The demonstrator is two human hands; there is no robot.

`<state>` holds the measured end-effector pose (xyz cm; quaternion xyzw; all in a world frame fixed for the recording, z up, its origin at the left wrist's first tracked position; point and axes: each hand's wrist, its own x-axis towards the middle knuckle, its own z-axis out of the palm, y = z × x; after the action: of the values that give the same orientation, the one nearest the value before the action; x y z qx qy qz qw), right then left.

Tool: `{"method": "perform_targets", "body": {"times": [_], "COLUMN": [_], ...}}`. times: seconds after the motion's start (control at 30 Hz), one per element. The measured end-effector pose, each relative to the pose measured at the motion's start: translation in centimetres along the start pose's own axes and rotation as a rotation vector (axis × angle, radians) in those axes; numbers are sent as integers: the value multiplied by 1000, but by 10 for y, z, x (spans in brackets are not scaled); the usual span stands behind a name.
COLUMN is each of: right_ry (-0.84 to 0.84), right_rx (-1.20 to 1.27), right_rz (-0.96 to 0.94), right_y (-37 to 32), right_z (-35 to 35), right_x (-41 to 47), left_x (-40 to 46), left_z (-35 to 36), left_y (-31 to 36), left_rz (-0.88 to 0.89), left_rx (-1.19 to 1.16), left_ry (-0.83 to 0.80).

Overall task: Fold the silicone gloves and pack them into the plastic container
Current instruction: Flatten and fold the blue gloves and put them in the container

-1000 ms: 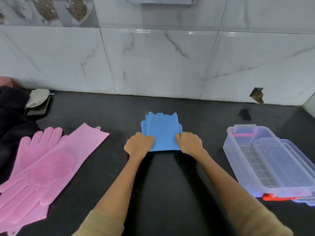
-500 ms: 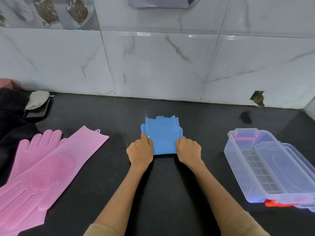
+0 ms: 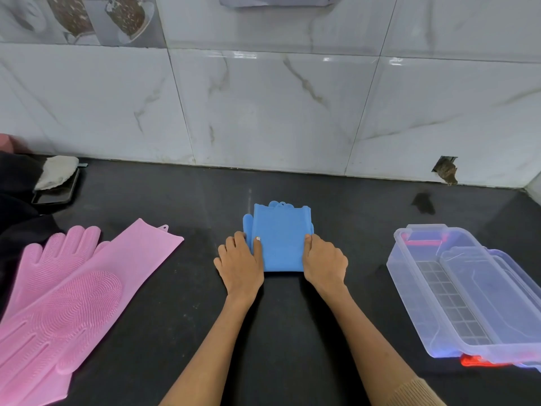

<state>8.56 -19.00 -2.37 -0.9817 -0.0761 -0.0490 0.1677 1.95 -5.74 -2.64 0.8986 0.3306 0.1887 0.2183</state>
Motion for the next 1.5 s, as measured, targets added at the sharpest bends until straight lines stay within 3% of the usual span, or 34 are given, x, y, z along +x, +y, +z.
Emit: {"method": "perform_targets", "body": {"times": [0.17,0.23,0.37,0.5,0.67,0.93,1.13,1.33,1.5], "right_ry": [150,85,-90,-172,-250,-215,-361,-460,-501], "right_rx": [74,83,188,476,995,1231,1546,1694,1763], "right_rz": [84,105,-42,-54,-1,176,345,357,328], "right_y": [-2,1,1,4,-5,2,7,12,19], "right_z": [9,13,17,11,3,1,-2,-11,-19], "right_x": [-4,-1,10,13,11,11,-1,-21,-37], "left_x": [7,10,15,15,8,12,7,-10,-23], "left_z": [0,2,10,13,8,-1,-15,-27,-32], "left_y": [8,11,15,14,16,3,-5,-12,-15], "left_rz": [-93,-89,-126,-85,-41,-291,-461,-589,-581], "left_rx": [-56,-108,-139,-231,-662,-1062,-1289,-1481,-1504], "left_ry": [-67,-113,-176,-150,-218,-355,-479,-565,-649]}}
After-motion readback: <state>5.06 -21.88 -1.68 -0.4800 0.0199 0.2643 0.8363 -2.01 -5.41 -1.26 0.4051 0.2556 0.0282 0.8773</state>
